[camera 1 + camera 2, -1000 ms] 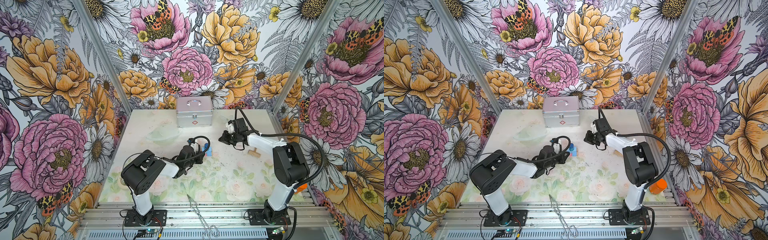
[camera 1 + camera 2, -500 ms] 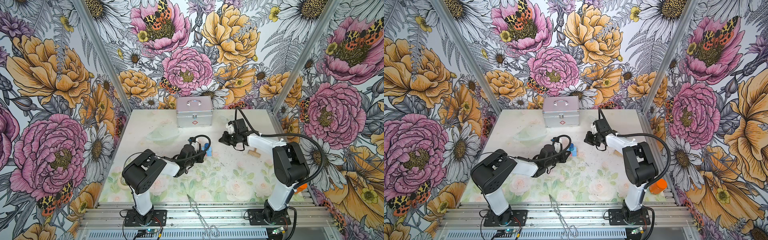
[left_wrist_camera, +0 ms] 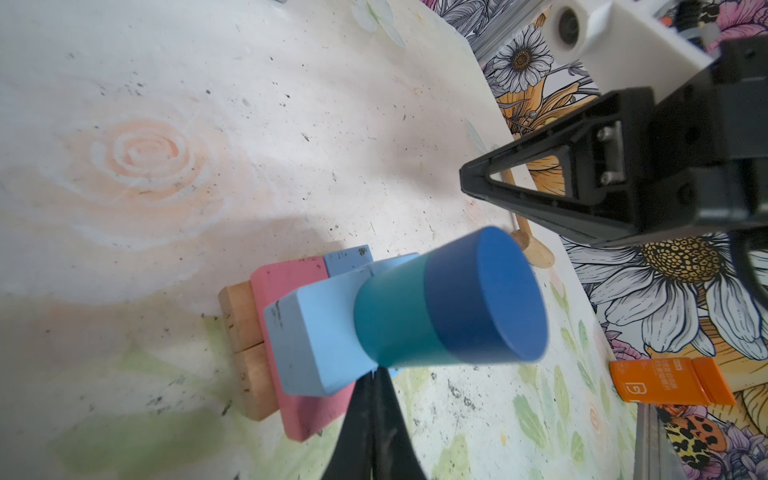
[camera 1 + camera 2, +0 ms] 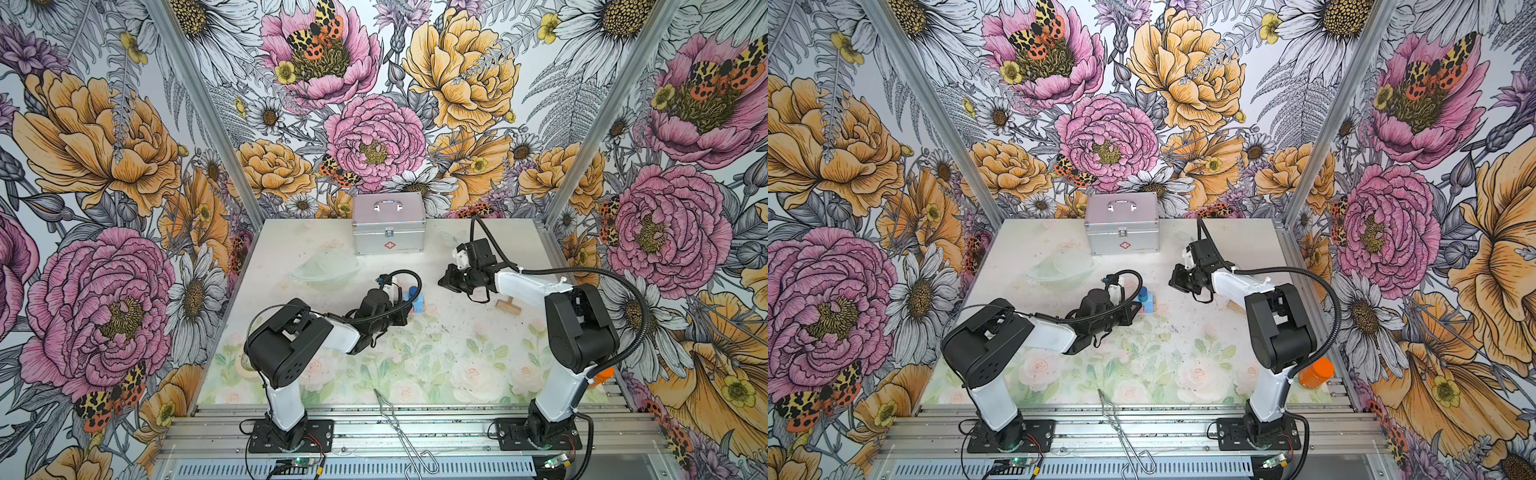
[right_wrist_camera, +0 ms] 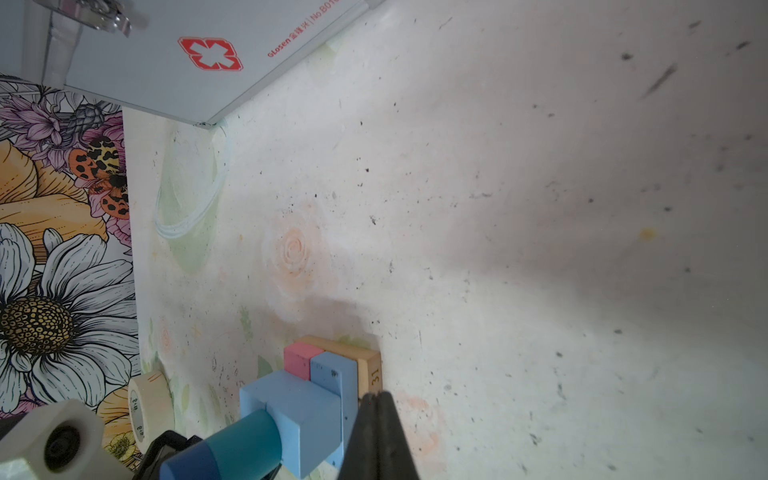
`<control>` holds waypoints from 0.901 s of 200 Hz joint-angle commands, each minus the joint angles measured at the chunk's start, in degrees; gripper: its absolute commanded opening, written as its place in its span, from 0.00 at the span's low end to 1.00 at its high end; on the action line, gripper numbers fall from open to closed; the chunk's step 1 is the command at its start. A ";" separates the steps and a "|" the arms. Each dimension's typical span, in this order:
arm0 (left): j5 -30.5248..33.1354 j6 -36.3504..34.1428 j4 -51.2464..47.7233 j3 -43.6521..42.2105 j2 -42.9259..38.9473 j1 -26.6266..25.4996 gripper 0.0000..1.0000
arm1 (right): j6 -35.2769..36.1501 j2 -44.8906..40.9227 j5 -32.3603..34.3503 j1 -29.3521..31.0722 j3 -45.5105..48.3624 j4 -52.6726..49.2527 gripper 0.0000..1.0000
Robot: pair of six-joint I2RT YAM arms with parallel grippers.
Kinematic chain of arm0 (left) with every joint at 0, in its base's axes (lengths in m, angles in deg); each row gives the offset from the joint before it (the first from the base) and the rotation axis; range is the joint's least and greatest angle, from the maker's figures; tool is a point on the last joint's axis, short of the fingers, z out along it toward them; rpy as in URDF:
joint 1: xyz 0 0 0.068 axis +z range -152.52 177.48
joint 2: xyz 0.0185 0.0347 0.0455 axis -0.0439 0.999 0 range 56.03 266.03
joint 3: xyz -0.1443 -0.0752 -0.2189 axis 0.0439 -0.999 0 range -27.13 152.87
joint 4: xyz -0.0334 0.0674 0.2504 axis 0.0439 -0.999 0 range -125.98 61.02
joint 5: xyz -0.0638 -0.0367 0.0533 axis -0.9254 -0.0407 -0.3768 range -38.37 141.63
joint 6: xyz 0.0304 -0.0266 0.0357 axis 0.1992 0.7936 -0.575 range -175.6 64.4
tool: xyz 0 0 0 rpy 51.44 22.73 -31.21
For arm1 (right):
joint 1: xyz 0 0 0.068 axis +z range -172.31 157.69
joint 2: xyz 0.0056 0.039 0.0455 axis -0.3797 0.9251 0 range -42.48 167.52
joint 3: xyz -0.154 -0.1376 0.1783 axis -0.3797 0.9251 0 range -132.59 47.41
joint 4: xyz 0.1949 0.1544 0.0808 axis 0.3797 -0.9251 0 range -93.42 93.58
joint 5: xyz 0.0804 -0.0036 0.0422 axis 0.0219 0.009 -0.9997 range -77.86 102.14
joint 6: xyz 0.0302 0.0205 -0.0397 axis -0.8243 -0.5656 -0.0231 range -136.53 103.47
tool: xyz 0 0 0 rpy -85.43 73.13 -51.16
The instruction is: Build the wood block tower
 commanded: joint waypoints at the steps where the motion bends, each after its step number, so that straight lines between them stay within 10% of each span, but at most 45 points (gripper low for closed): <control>1: -0.85 -0.98 0.51 -1.19 -1.34 -0.62 0.00 | 0.67 -1.32 0.24 -0.55 0.29 1.31 0.00; 83: 2.44 -4.00 0.54 -6.98 -11.70 -2.57 0.00 | 0.54 -3.19 0.56 -0.72 1.43 1.28 0.00; 180: 3.95 -7.52 -29.36 -0.56 -27.53 5.55 0.00 | -0.42 -7.69 -0.17 -0.23 6.91 1.52 0.00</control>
